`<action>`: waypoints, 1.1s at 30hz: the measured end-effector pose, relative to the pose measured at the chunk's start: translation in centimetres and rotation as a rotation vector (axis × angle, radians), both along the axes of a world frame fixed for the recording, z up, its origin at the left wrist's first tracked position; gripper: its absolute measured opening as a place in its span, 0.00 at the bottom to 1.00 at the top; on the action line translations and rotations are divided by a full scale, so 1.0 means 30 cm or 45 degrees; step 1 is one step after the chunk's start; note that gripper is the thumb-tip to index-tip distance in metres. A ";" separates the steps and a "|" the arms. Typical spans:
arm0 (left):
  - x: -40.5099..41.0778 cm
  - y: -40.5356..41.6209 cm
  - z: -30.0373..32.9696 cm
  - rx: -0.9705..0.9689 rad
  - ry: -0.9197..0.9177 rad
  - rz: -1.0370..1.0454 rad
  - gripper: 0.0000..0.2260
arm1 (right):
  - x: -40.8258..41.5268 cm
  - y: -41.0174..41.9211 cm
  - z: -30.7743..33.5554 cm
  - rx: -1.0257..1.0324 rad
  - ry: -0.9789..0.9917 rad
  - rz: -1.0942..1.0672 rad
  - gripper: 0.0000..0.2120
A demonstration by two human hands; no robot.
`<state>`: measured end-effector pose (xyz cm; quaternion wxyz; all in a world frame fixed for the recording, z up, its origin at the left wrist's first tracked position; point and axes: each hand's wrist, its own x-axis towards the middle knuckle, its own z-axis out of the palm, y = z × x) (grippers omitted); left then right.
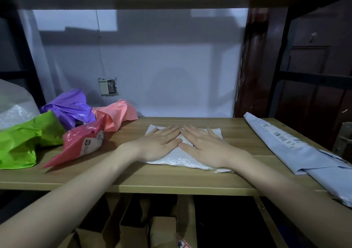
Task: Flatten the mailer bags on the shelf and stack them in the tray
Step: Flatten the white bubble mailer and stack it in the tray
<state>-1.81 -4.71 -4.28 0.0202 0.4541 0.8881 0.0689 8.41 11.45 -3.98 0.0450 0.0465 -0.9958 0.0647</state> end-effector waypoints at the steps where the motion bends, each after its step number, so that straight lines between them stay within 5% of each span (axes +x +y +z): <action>1: 0.003 0.001 -0.001 -0.020 0.008 0.004 0.24 | -0.003 0.001 0.001 0.018 -0.016 -0.007 0.30; 33: 0.027 -0.004 -0.006 -0.051 -0.089 0.128 0.24 | -0.004 -0.007 -0.011 -0.079 -0.186 -0.088 0.29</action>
